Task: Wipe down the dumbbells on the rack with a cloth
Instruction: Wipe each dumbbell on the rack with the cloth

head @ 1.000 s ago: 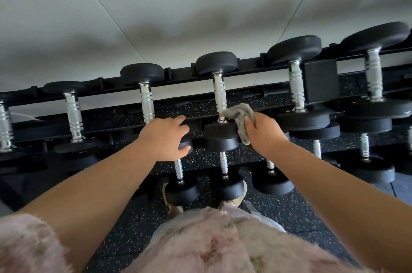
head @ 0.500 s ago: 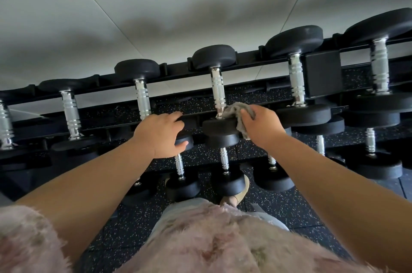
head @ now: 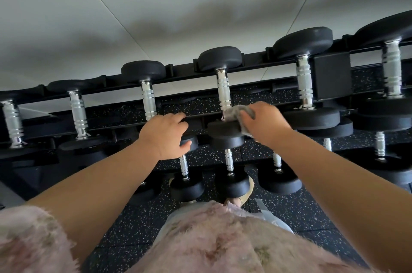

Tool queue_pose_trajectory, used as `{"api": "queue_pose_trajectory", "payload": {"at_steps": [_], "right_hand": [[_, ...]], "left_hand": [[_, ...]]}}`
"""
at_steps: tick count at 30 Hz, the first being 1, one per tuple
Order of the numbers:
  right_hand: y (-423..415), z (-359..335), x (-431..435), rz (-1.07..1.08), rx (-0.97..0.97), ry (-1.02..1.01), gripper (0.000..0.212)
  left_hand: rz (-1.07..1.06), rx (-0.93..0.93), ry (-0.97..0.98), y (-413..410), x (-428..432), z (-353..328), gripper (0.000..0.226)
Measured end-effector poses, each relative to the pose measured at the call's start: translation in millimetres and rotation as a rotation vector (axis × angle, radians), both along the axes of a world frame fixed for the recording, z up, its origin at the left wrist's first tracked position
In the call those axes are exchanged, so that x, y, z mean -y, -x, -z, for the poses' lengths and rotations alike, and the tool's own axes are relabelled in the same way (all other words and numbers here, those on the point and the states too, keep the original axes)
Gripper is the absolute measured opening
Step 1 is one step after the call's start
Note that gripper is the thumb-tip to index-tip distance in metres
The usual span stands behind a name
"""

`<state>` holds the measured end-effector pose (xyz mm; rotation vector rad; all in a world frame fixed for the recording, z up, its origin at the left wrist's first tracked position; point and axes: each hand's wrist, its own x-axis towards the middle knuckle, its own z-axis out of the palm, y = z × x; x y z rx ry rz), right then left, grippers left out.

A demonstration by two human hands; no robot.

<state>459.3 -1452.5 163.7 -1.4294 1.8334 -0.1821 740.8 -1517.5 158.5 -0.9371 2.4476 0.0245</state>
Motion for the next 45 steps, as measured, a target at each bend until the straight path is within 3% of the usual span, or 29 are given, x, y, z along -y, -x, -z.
{"api": "queue_pose_trajectory", "payload": {"at_steps": [2, 4, 7, 10, 12, 16, 20, 24, 29, 32, 38, 45], "right_hand": [[5, 8, 4, 0.058, -0.080, -0.066, 0.038], [-10, 11, 5, 0.084, -0.003, -0.033, 0.036], [-42, -4, 7, 0.127, 0.163, 0.227, 0.027], [-52, -14, 28, 0.332, 0.234, 0.412, 0.023], [-48, -8, 48, 0.375, 0.194, 0.336, 0.032], [-38, 9, 54, 0.026, -0.044, -0.034, 0.041], [-22, 8, 47, -0.179, -0.163, -0.110, 0.042], [-33, 6, 60, -0.031, -0.118, -0.112, 0.040], [-45, 6, 92, 0.301, 0.109, 0.066, 0.032], [-39, 12, 81, 0.270, 0.162, 0.030, 0.034], [-31, 19, 40, 0.123, 0.065, -0.099, 0.038], [-41, 15, 103, 0.407, 0.290, 0.075, 0.025]], "left_hand": [[0.006, 0.003, 0.005, 0, 0, 0, 0.057], [0.005, 0.008, 0.009, 0, 0, 0, 0.057], [0.000, 0.010, 0.009, 1, 0, -2, 0.057], [0.003, 0.012, 0.011, 2, -1, -3, 0.058], [0.003, 0.012, 0.006, 2, 0, -2, 0.057], [0.011, 0.020, 0.004, 0, 0, -1, 0.058], [0.020, 0.023, 0.001, 1, 1, -2, 0.058], [0.014, 0.021, -0.013, 2, 2, -1, 0.059], [0.018, 0.038, -0.020, 0, 3, 0, 0.060], [0.020, 0.041, -0.025, 0, 3, 1, 0.060], [-0.013, 0.033, -0.040, 0, 2, 4, 0.062], [-0.014, 0.049, -0.039, 1, 3, 3, 0.065]]}}
